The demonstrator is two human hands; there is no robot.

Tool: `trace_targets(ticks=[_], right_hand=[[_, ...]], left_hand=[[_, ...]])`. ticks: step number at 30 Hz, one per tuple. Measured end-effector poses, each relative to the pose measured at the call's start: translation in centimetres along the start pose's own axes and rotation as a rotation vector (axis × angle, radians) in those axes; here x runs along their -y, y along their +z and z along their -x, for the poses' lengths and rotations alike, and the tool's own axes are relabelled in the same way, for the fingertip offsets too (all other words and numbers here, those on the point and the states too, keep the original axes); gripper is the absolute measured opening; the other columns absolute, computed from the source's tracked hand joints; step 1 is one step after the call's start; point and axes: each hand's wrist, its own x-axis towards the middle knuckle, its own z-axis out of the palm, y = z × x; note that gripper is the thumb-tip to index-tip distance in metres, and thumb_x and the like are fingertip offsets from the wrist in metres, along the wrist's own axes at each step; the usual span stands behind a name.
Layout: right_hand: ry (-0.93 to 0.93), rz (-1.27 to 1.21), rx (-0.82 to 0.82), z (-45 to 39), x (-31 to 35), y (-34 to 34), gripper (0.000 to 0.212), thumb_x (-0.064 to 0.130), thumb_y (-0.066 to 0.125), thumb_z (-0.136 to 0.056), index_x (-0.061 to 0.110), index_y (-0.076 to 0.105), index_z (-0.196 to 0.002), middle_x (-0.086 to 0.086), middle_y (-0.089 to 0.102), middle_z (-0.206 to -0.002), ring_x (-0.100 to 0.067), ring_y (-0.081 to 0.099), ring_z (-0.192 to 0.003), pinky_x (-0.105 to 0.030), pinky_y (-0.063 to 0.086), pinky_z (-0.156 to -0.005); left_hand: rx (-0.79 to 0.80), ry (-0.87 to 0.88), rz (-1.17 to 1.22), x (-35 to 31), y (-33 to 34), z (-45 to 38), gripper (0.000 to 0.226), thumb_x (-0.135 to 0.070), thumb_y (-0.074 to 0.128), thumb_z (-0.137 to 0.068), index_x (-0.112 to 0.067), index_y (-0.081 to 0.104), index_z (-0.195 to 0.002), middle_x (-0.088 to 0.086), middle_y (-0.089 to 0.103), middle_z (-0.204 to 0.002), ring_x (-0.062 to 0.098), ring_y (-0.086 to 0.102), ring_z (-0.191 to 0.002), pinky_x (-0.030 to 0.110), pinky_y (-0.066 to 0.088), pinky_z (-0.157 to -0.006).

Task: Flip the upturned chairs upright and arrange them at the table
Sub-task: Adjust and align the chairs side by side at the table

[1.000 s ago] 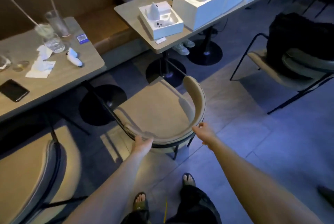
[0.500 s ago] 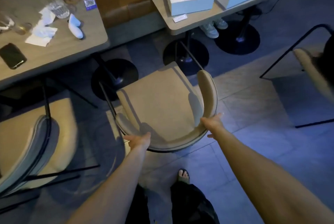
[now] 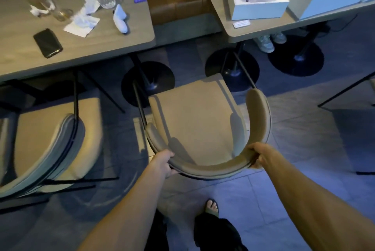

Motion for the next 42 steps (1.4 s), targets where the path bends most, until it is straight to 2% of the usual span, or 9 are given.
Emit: trace_targets(ticks=[2, 6, 10, 13, 18, 23, 28, 32, 42], right_hand=[[-0.006, 0.007, 0.011, 0.5, -0.2, 1.4, 0.011, 0.007, 0.049, -0.101, 0.005, 0.047, -0.112, -0.015, 0.052, -0.078, -0.032, 0.053, -0.069, -0.048, 0.047, -0.087], [-0.015, 0.018, 0.073, 0.7, -0.9, 5.1, 0.032, 0.007, 0.052, -0.1, 0.001, 0.051, -0.131, -0.016, 0.054, -0.079, -0.031, 0.053, -0.064, -0.052, 0.054, -0.066], [-0.023, -0.002, 0.092, 0.6, -1.5, 9.0, 0.044, 0.007, 0.057, -0.097, 0.004, 0.045, -0.139, -0.02, 0.061, -0.113, -0.035, 0.057, -0.069, -0.056, 0.052, -0.055], [-0.039, 0.002, 0.1, 0.3, -2.0, 11.8, 0.047, 0.008, 0.063, -0.094, 0.005, 0.045, -0.137, -0.023, 0.059, -0.129, -0.036, 0.059, -0.072, -0.048, 0.051, -0.034], [-0.025, -0.006, 0.109, 1.0, -2.4, 16.5, 0.046, 0.009, 0.063, -0.095, 0.006, 0.043, -0.136, -0.023, 0.057, -0.122, -0.038, 0.058, -0.073, -0.057, 0.053, -0.048], [-0.044, 0.004, 0.145, 2.0, -2.7, 20.6, 0.053, 0.008, 0.064, -0.093, 0.007, 0.04, -0.14, -0.023, 0.055, -0.133, -0.04, 0.059, -0.092, -0.05, 0.054, -0.042], [-0.023, 0.03, 0.162, 3.0, -1.9, 24.0, 0.049, 0.013, 0.058, -0.099, 0.003, 0.04, -0.143, -0.02, 0.054, -0.139, -0.043, 0.058, -0.115, -0.057, 0.057, -0.072], [-0.064, 0.063, 0.125, 2.4, -1.5, 25.7, 0.053, 0.011, 0.061, -0.096, 0.01, 0.038, -0.144, -0.021, 0.054, -0.137, -0.041, 0.058, -0.099, -0.049, 0.052, -0.034], [-0.045, 0.05, 0.083, 2.7, -1.0, 28.2, 0.049, 0.009, 0.064, -0.094, 0.012, 0.043, -0.137, -0.02, 0.058, -0.131, -0.044, 0.061, -0.112, -0.059, 0.055, -0.049]], left_hand=[[0.005, 0.006, 0.019, -0.9, -1.5, -0.6, 0.041, -0.002, 0.043, -0.101, -0.004, 0.038, -0.141, 0.017, 0.041, -0.147, 0.038, 0.045, -0.132, 0.056, 0.042, -0.101], [-0.007, -0.028, 0.025, -2.9, -5.3, -2.4, 0.044, -0.004, 0.047, -0.1, -0.003, 0.038, -0.143, 0.018, 0.045, -0.146, 0.038, 0.046, -0.131, 0.056, 0.042, -0.103], [-0.019, -0.023, 0.042, -5.0, -8.8, -3.4, 0.041, -0.005, 0.048, -0.1, 0.001, 0.041, -0.14, 0.018, 0.048, -0.143, 0.035, 0.046, -0.132, 0.053, 0.042, -0.105], [-0.027, -0.023, 0.051, -6.6, -11.6, -3.9, 0.041, -0.004, 0.051, -0.098, 0.001, 0.042, -0.138, 0.019, 0.05, -0.141, 0.036, 0.048, -0.13, 0.054, 0.043, -0.103], [-0.055, 0.0, 0.051, -9.2, -15.6, -5.1, 0.044, -0.005, 0.054, -0.097, -0.001, 0.042, -0.139, 0.02, 0.05, -0.14, 0.037, 0.049, -0.128, 0.055, 0.044, -0.102], [-0.06, 0.009, 0.056, -11.8, -19.1, -6.5, 0.044, -0.008, 0.054, -0.097, 0.0, 0.043, -0.139, 0.018, 0.05, -0.141, 0.036, 0.05, -0.128, 0.052, 0.046, -0.101], [-0.065, 0.026, 0.053, -13.7, -21.1, -7.9, 0.042, -0.006, 0.054, -0.097, 0.0, 0.044, -0.137, 0.018, 0.051, -0.139, 0.035, 0.051, -0.127, 0.052, 0.047, -0.1], [-0.069, 0.025, 0.016, -15.2, -22.1, -8.5, 0.045, -0.007, 0.055, -0.096, -0.002, 0.043, -0.139, 0.017, 0.051, -0.139, 0.034, 0.052, -0.126, 0.053, 0.048, -0.098], [-0.073, 0.068, 0.038, -16.9, -23.9, -9.8, 0.045, -0.011, 0.055, -0.097, -0.002, 0.043, -0.14, 0.014, 0.052, -0.138, 0.033, 0.053, -0.125, 0.049, 0.049, -0.096]])
